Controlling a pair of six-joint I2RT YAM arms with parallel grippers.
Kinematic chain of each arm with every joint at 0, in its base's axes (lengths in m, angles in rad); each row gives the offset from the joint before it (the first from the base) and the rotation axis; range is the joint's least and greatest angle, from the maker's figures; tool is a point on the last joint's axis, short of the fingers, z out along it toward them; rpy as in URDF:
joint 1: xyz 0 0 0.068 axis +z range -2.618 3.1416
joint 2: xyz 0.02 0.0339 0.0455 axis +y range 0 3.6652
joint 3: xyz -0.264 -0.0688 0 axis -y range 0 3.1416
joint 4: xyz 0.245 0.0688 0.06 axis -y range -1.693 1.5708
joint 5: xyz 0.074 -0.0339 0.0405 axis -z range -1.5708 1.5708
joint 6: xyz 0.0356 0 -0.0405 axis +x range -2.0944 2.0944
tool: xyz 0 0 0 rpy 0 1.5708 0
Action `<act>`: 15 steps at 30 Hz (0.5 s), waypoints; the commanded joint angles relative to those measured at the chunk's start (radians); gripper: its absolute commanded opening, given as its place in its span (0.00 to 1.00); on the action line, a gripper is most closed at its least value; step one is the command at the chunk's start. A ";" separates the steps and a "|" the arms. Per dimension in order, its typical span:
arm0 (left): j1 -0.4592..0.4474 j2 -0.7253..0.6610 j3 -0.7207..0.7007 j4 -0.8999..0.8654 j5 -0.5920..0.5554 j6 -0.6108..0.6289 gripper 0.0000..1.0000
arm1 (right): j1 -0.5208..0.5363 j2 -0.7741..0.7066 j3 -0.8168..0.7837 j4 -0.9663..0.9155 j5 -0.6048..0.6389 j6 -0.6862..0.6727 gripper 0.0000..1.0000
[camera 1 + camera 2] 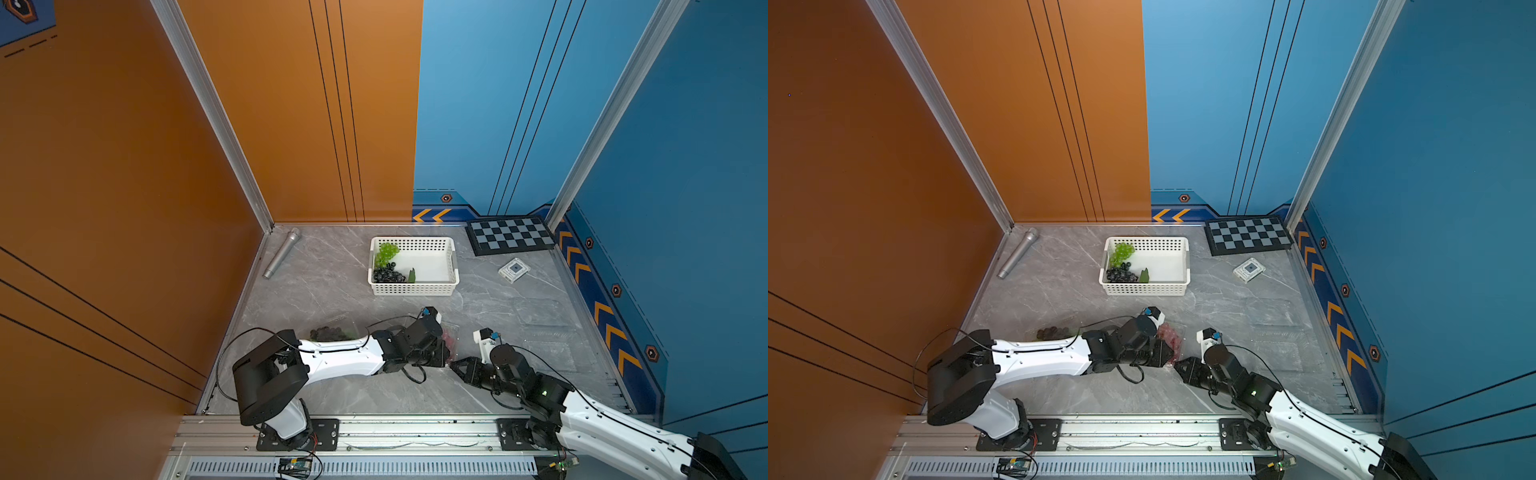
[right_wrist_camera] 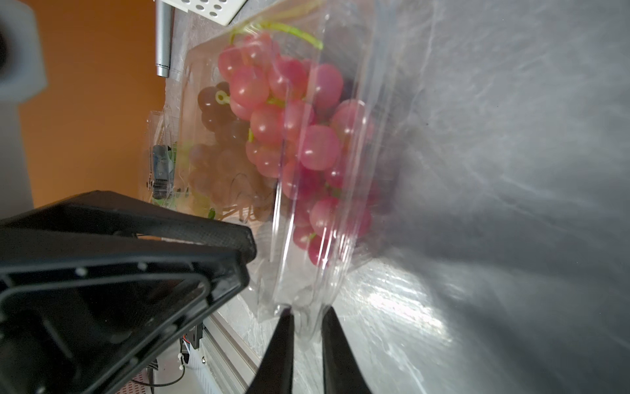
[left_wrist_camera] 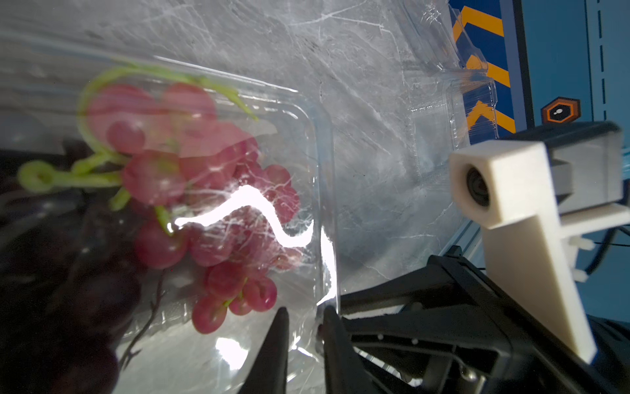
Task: Pack grapes into containers
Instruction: Close the packing box at the center of the board, then move the packing box to the center of the board.
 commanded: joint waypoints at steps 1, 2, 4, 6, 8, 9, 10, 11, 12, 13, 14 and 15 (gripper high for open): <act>0.005 0.006 -0.028 -0.026 0.022 -0.009 0.21 | 0.001 0.027 -0.010 0.031 -0.007 -0.010 0.15; 0.004 0.007 -0.028 -0.025 0.023 -0.010 0.21 | 0.002 0.034 -0.010 0.034 -0.007 -0.011 0.15; 0.006 0.007 -0.030 -0.025 0.023 -0.011 0.20 | 0.005 0.044 -0.009 0.044 -0.007 -0.010 0.13; 0.005 0.006 -0.033 -0.022 0.024 -0.011 0.20 | 0.006 0.055 -0.009 0.051 -0.006 -0.010 0.12; 0.006 0.008 -0.034 -0.022 0.025 -0.013 0.20 | 0.007 0.058 -0.009 0.051 -0.003 -0.011 0.12; 0.006 0.009 -0.034 -0.021 0.024 -0.011 0.20 | 0.008 0.059 -0.007 0.052 -0.001 -0.013 0.13; 0.005 0.007 -0.035 -0.021 0.025 -0.011 0.20 | 0.007 0.056 -0.003 0.044 -0.001 -0.017 0.13; 0.005 0.004 -0.035 -0.020 0.024 -0.011 0.20 | 0.007 0.046 0.008 0.023 0.002 -0.027 0.15; 0.007 0.001 -0.032 -0.019 0.026 -0.010 0.20 | 0.007 0.033 0.022 -0.010 0.010 -0.037 0.19; 0.006 -0.004 -0.029 -0.021 0.026 -0.009 0.20 | 0.005 0.015 0.034 -0.042 0.017 -0.047 0.24; 0.008 -0.010 -0.024 -0.021 0.026 -0.006 0.20 | 0.001 -0.008 0.046 -0.075 0.022 -0.058 0.31; 0.011 -0.021 -0.021 -0.022 0.026 -0.002 0.20 | -0.007 -0.034 0.055 -0.105 0.024 -0.066 0.40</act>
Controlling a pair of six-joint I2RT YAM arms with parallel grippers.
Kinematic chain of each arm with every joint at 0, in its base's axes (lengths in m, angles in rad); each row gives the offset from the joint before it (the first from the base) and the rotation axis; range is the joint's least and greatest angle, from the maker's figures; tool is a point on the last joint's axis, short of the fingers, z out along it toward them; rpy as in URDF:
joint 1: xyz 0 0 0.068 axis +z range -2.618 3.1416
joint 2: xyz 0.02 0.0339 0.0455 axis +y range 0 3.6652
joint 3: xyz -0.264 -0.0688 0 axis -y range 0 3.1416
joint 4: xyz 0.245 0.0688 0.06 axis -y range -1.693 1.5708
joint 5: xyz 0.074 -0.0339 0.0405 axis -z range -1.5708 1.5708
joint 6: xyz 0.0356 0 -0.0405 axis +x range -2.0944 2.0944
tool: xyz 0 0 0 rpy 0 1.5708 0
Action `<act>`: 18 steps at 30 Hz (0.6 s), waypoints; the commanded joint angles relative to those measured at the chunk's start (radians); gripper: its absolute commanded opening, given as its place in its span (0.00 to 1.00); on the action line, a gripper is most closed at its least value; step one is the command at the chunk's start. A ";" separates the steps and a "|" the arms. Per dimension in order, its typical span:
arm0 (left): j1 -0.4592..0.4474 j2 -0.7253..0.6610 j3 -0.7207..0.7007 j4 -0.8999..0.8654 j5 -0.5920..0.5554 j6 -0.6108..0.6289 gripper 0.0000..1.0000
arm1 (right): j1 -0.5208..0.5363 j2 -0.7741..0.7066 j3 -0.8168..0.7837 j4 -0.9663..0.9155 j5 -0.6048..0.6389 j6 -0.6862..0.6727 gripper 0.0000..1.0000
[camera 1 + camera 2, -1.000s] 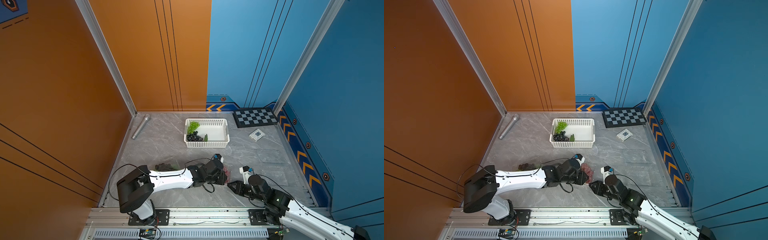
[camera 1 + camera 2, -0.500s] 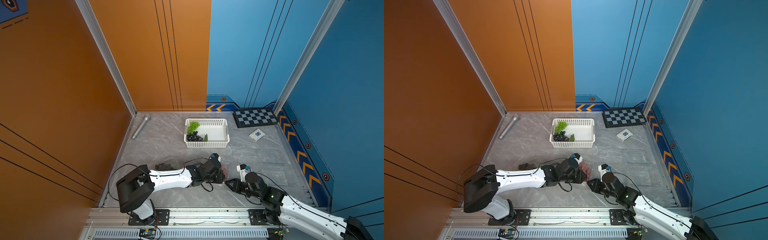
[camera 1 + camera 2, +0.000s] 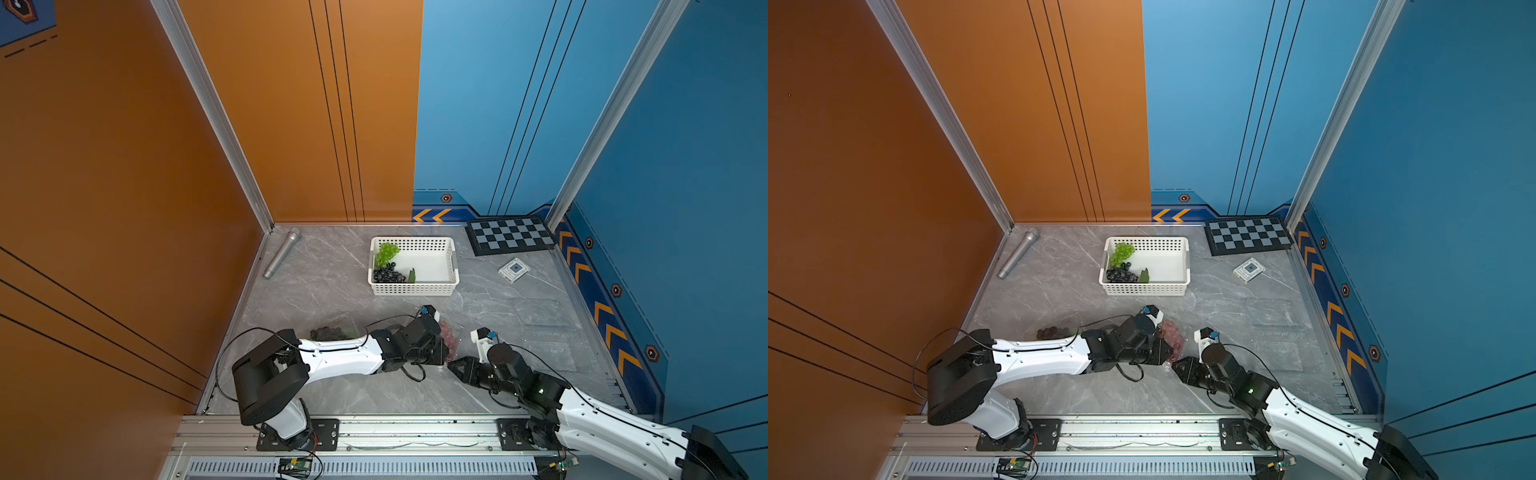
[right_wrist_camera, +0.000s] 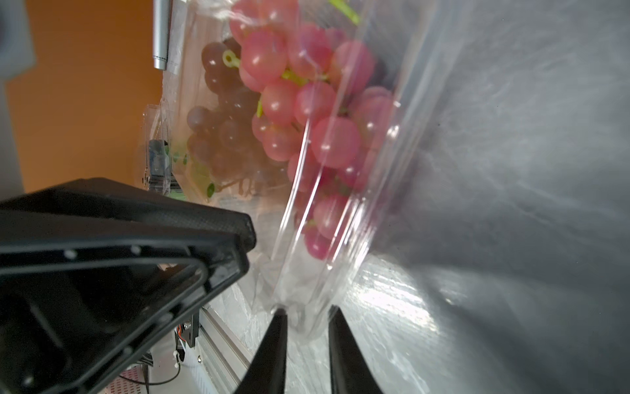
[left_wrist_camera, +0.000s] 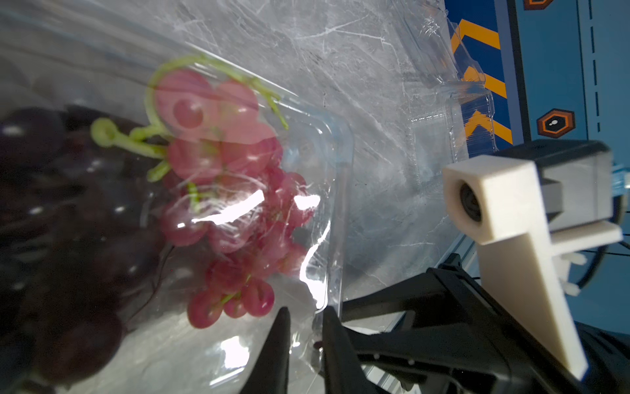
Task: Pack grapes into containers
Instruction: Move the packing box to the center of the board.
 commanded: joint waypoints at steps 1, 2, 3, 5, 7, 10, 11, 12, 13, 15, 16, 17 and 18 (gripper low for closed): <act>0.009 -0.029 -0.007 -0.048 0.025 0.002 0.21 | -0.016 -0.068 0.047 -0.129 0.026 -0.050 0.43; 0.015 -0.043 -0.003 -0.054 0.023 0.005 0.21 | -0.030 -0.098 0.052 -0.153 0.024 -0.057 0.46; 0.021 -0.058 0.002 -0.063 0.019 0.009 0.21 | -0.048 -0.122 0.055 -0.174 0.016 -0.062 0.50; 0.034 -0.088 0.008 -0.088 0.007 0.020 0.23 | -0.087 -0.151 0.059 -0.197 -0.009 -0.075 0.55; 0.050 -0.116 0.014 -0.115 -0.004 0.035 0.25 | -0.128 -0.156 0.063 -0.207 -0.043 -0.092 0.57; 0.077 -0.163 0.013 -0.157 -0.016 0.048 0.27 | -0.213 -0.109 0.083 -0.207 -0.089 -0.140 0.59; 0.087 -0.182 0.008 -0.171 -0.025 0.049 0.28 | -0.230 -0.086 0.095 -0.205 -0.096 -0.163 0.61; 0.098 -0.203 0.000 -0.178 -0.033 0.049 0.28 | -0.243 -0.049 0.109 -0.197 -0.102 -0.185 0.61; 0.108 -0.221 -0.011 -0.182 -0.040 0.049 0.28 | -0.253 -0.020 0.119 -0.185 -0.109 -0.201 0.61; 0.130 -0.264 -0.033 -0.191 -0.053 0.047 0.29 | -0.263 0.058 0.145 -0.137 -0.125 -0.223 0.61; 0.138 -0.280 -0.039 -0.201 -0.058 0.047 0.29 | -0.262 0.095 0.154 -0.110 -0.132 -0.230 0.61; 0.149 -0.299 -0.047 -0.212 -0.064 0.047 0.29 | -0.262 0.138 0.165 -0.080 -0.139 -0.235 0.61; 0.158 -0.317 -0.054 -0.220 -0.066 0.048 0.30 | -0.259 0.183 0.177 -0.051 -0.145 -0.242 0.61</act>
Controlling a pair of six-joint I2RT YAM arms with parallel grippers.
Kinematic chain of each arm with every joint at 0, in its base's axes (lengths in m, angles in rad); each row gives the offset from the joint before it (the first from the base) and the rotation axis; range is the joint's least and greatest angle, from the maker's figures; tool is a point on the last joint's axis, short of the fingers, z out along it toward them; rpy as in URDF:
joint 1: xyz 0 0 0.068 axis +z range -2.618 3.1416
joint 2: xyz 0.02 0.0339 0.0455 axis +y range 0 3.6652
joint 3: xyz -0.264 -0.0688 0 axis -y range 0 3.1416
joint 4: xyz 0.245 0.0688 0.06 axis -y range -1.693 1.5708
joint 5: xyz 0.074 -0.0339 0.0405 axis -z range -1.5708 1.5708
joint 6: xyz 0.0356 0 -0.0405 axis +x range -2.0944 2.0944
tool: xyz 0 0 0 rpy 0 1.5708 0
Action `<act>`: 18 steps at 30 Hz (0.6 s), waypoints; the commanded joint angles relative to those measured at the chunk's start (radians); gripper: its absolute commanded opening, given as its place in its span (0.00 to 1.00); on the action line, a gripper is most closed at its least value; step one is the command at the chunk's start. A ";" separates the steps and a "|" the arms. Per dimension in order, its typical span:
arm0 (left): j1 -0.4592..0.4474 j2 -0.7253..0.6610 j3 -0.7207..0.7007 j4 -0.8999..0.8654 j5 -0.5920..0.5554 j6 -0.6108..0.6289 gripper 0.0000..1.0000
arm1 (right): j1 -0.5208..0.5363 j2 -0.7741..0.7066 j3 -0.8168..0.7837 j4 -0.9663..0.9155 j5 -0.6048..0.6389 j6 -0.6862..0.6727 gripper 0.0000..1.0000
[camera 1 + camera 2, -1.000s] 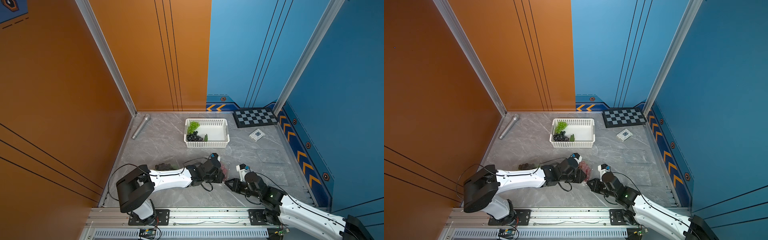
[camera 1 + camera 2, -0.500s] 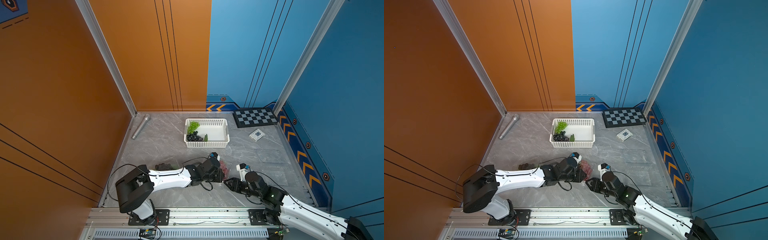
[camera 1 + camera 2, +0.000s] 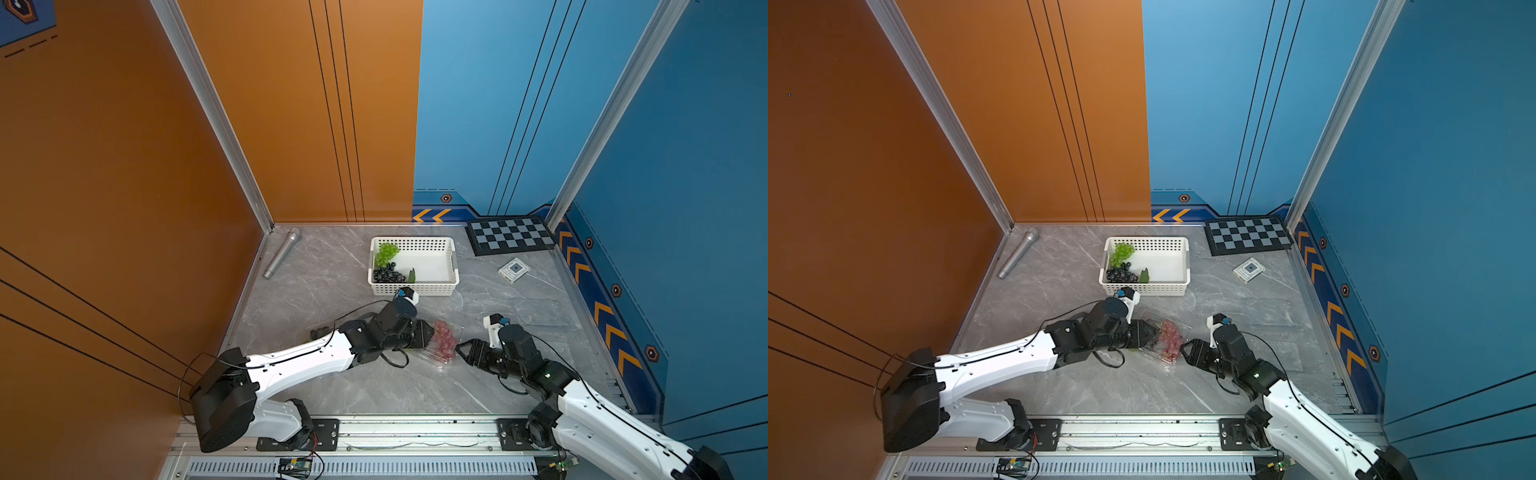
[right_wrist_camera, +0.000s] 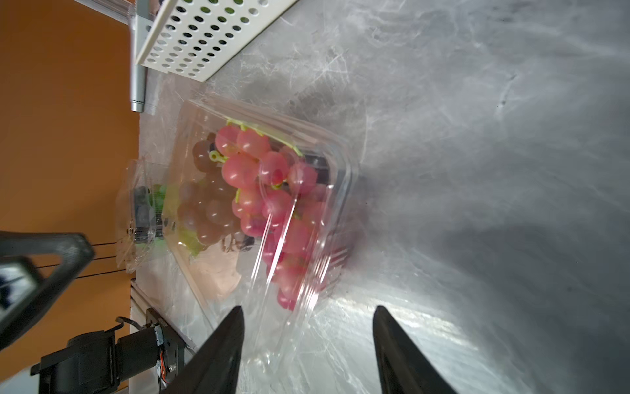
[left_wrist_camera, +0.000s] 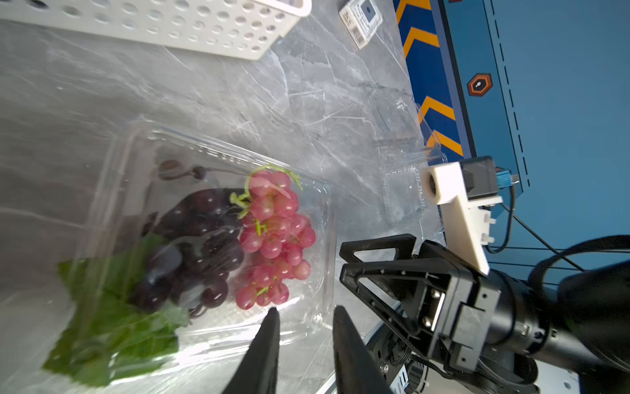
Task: Pack grapes into containers
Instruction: Move the packing box to the center of the board.
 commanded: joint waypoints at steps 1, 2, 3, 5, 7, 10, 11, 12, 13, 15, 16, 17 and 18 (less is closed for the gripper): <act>0.029 -0.058 -0.036 -0.068 -0.039 0.018 0.30 | 0.002 0.115 0.057 0.101 -0.045 -0.070 0.61; 0.038 -0.075 -0.043 -0.075 -0.042 0.018 0.30 | 0.009 0.155 0.073 0.124 -0.048 -0.076 0.60; 0.046 -0.092 -0.053 -0.077 -0.046 0.018 0.30 | 0.019 0.198 0.089 0.139 -0.048 -0.083 0.60; 0.061 -0.124 -0.069 -0.077 -0.050 0.016 0.31 | 0.047 0.265 0.124 0.160 -0.038 -0.096 0.59; 0.073 -0.154 -0.085 -0.115 -0.053 0.015 0.31 | 0.077 0.325 0.162 0.170 -0.013 -0.113 0.59; 0.092 -0.196 -0.110 -0.130 -0.061 0.012 0.32 | 0.110 0.421 0.230 0.188 0.004 -0.136 0.58; 0.096 -0.212 -0.118 -0.135 -0.062 0.010 0.32 | 0.114 0.459 0.255 0.199 0.003 -0.141 0.58; 0.101 -0.229 -0.125 -0.142 -0.065 0.009 0.32 | 0.143 0.496 0.281 0.207 0.003 -0.147 0.57; 0.104 -0.243 -0.132 -0.149 -0.069 0.008 0.32 | 0.158 0.527 0.307 0.213 0.006 -0.154 0.57; 0.112 -0.275 -0.148 -0.165 -0.085 0.004 0.32 | 0.183 0.602 0.363 0.226 0.003 -0.164 0.57; 0.116 -0.291 -0.159 -0.169 -0.088 0.001 0.33 | 0.193 0.644 0.393 0.230 -0.001 -0.170 0.56; 0.121 -0.305 -0.168 -0.170 -0.088 -0.001 0.33 | 0.205 0.686 0.421 0.239 -0.006 -0.174 0.56; 0.124 -0.314 -0.173 -0.175 -0.088 -0.002 0.33 | 0.215 0.715 0.440 0.248 -0.011 -0.176 0.56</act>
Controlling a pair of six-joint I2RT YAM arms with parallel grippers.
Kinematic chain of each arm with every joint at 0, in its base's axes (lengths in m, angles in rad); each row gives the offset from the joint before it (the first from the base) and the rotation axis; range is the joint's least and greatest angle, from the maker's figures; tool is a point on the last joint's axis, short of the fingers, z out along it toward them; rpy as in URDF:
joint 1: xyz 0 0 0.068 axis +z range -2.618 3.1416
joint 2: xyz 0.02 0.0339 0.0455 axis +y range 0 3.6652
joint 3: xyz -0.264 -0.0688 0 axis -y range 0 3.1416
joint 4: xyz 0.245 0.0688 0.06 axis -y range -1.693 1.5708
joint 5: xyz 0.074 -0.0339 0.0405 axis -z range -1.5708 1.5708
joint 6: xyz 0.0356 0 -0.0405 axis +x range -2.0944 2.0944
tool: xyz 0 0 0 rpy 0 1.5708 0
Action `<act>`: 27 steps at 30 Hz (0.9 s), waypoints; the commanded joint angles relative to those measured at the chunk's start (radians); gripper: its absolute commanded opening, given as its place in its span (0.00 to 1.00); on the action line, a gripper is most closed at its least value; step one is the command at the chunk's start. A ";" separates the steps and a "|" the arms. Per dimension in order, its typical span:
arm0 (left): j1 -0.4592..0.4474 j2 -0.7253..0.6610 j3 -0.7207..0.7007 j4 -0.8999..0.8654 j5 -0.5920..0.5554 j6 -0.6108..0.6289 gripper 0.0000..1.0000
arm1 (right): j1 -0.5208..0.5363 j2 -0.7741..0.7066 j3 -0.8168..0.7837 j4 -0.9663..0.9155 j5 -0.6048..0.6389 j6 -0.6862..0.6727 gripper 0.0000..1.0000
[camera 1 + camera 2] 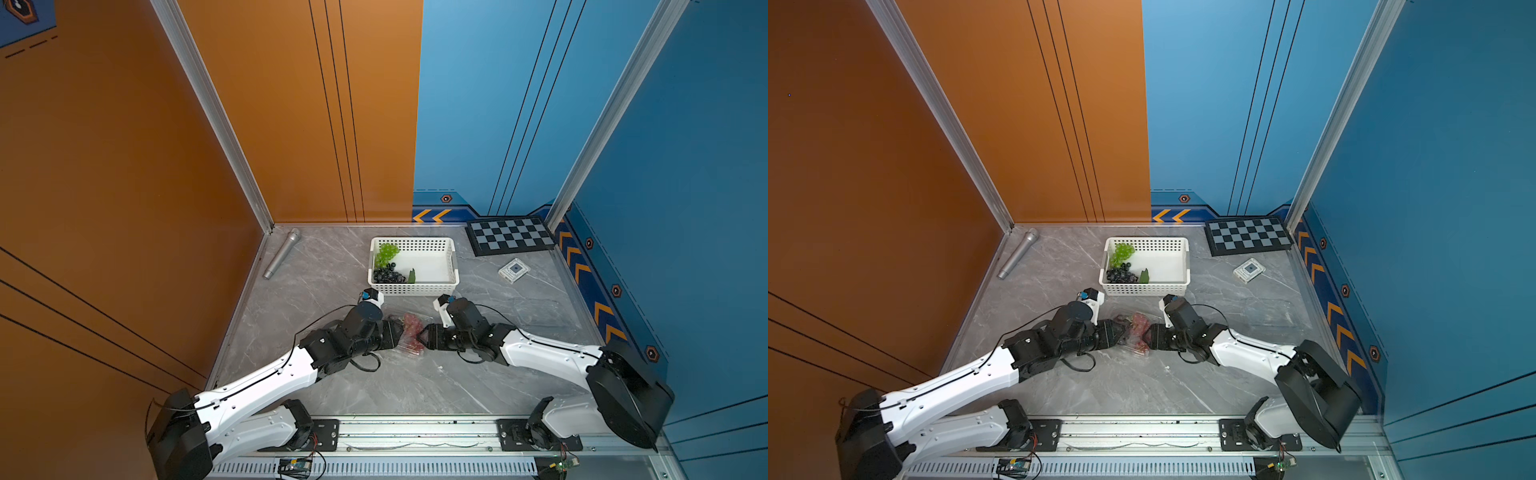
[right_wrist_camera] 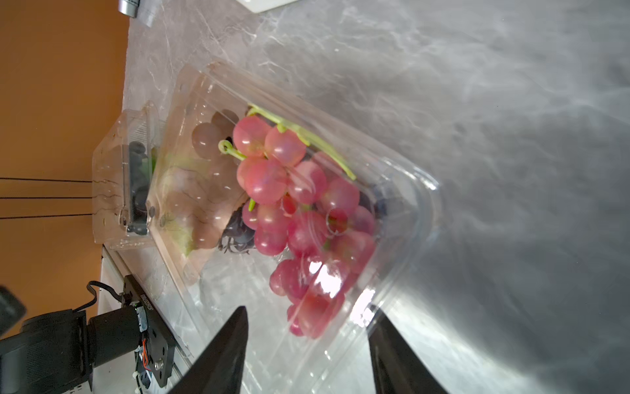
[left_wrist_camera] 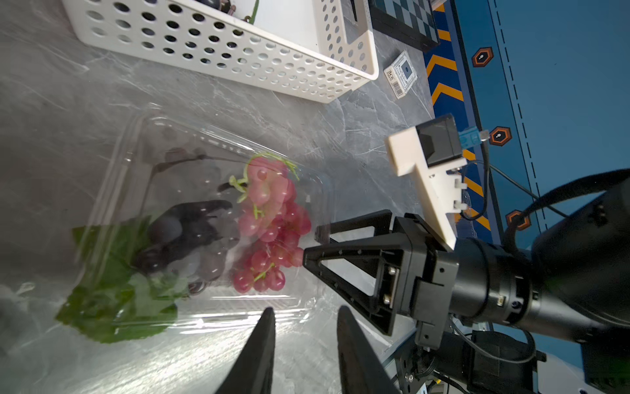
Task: Pack grapes into containers
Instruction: Move the packing box to the center of the board.
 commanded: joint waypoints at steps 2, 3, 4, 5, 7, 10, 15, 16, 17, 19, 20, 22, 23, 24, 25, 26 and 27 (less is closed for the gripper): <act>0.019 -0.047 -0.028 -0.057 -0.036 -0.002 0.34 | 0.042 0.124 0.104 0.057 0.003 -0.046 0.55; 0.020 -0.051 -0.030 -0.061 -0.035 -0.001 0.34 | 0.047 0.136 0.113 0.063 0.006 -0.048 0.54; 0.021 -0.054 -0.031 -0.064 -0.037 0.001 0.34 | 0.048 0.142 0.118 0.069 0.018 -0.046 0.54; 0.021 -0.054 -0.031 -0.065 -0.036 0.003 0.34 | 0.047 0.139 0.120 0.068 0.026 -0.047 0.54; 0.019 -0.046 -0.026 -0.065 -0.034 0.009 0.34 | 0.041 0.115 0.119 0.044 0.042 -0.058 0.55; 0.018 -0.019 -0.003 -0.064 -0.024 0.026 0.34 | 0.020 0.052 0.113 -0.042 0.074 -0.082 0.57; 0.007 0.048 0.074 -0.062 -0.005 0.089 0.36 | -0.061 -0.096 0.046 -0.184 0.126 -0.099 0.59; 0.007 0.066 0.092 -0.059 -0.006 0.101 0.36 | -0.091 -0.139 0.028 -0.222 0.148 -0.106 0.59; 0.007 0.085 0.113 -0.057 -0.006 0.114 0.36 | -0.115 -0.196 0.006 -0.267 0.175 -0.112 0.60; 0.008 0.125 0.152 -0.057 -0.003 0.136 0.37 | -0.165 -0.309 -0.031 -0.351 0.210 -0.117 0.61; 0.008 0.147 0.171 -0.054 0.003 0.144 0.37 | -0.197 -0.376 -0.045 -0.404 0.230 -0.121 0.61; 0.005 0.186 0.196 -0.036 0.012 0.150 0.37 | -0.254 -0.490 -0.052 -0.517 0.289 -0.135 0.63; 0.006 0.206 0.202 -0.021 0.014 0.147 0.37 | -0.293 -0.541 -0.049 -0.583 0.314 -0.145 0.64; 0.006 0.221 0.204 -0.007 0.019 0.139 0.37 | -0.326 -0.573 -0.044 -0.638 0.343 -0.153 0.64; 0.008 0.239 0.205 0.012 0.028 0.130 0.37 | -0.364 -0.601 -0.039 -0.693 0.377 -0.155 0.64; 0.007 0.256 0.204 0.031 0.039 0.117 0.38 | -0.407 -0.621 -0.043 -0.728 0.384 -0.158 0.64; 0.008 0.268 0.206 0.038 0.051 0.109 0.38 | -0.450 -0.631 -0.047 -0.746 0.382 -0.159 0.63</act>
